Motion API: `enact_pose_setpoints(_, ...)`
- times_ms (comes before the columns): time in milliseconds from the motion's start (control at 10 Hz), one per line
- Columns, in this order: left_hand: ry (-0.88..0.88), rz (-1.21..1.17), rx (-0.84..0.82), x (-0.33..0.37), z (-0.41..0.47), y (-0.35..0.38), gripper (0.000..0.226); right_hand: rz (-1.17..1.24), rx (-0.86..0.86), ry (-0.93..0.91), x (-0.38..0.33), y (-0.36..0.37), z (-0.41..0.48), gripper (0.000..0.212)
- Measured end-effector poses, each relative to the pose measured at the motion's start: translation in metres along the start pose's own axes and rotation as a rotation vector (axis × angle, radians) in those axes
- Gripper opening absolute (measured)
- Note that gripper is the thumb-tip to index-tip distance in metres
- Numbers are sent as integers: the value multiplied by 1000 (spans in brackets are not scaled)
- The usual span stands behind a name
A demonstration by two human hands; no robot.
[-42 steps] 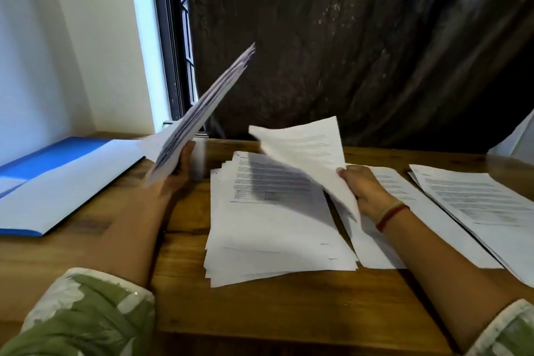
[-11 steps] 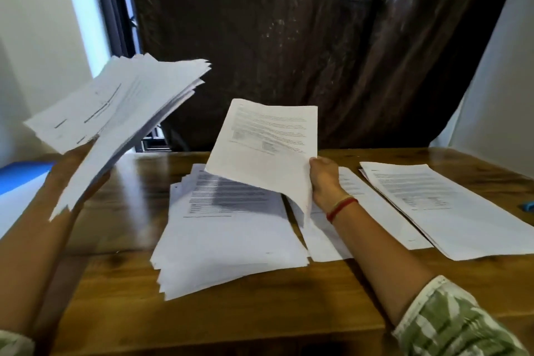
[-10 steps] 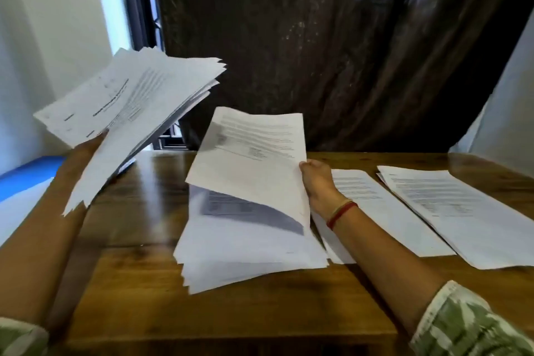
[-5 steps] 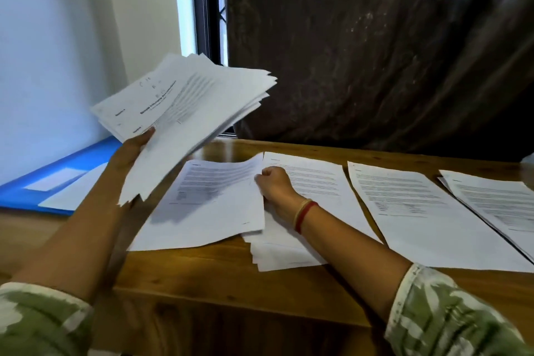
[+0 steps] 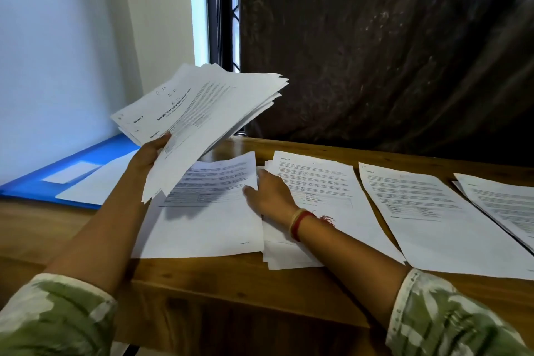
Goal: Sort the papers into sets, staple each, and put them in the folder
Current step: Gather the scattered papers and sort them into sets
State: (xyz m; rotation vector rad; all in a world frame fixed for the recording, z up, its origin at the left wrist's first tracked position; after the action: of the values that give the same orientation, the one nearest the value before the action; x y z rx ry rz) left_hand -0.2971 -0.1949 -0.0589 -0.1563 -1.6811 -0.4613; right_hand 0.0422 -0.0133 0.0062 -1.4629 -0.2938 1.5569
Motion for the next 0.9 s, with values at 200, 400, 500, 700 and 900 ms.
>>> enact_pose_setpoints(200, 7, -46, -16, 0, -9, 0, 71, -268, 35, -140, -2, -9, -17, 48)
enact_pose_setpoints(400, 20, -148, -25, 11, -73, 35, 71, -198, -34, -181, 7, -13, -39, 53)
enact_pose_setpoints(500, 40, -192, -8, 18, -107, 57, 85, -183, -7, -237, 6, -27, -49, 57)
enact_pose_setpoints(700, 21, -432, -171, 44, -185, 128, 32, -123, -126, -289, 16, -30, -50, 42)
enact_pose_setpoints(900, 75, -204, -224, 45, -190, 172, 21, 778, 441, 185, 64, -136, -15, 28)
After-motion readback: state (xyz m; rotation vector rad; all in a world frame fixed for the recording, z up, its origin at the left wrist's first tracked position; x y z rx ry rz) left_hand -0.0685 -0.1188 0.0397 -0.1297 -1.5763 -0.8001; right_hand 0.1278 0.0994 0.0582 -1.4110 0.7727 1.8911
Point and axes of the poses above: each hand's wrist, its own z-axis towards the middle knuckle, its own y-axis out of the palm, x = y × z, the point moved 6 cm from there along z, towards the middle knuckle, and after that the axes turned 3 degrees about x, right-handed, at the moved point
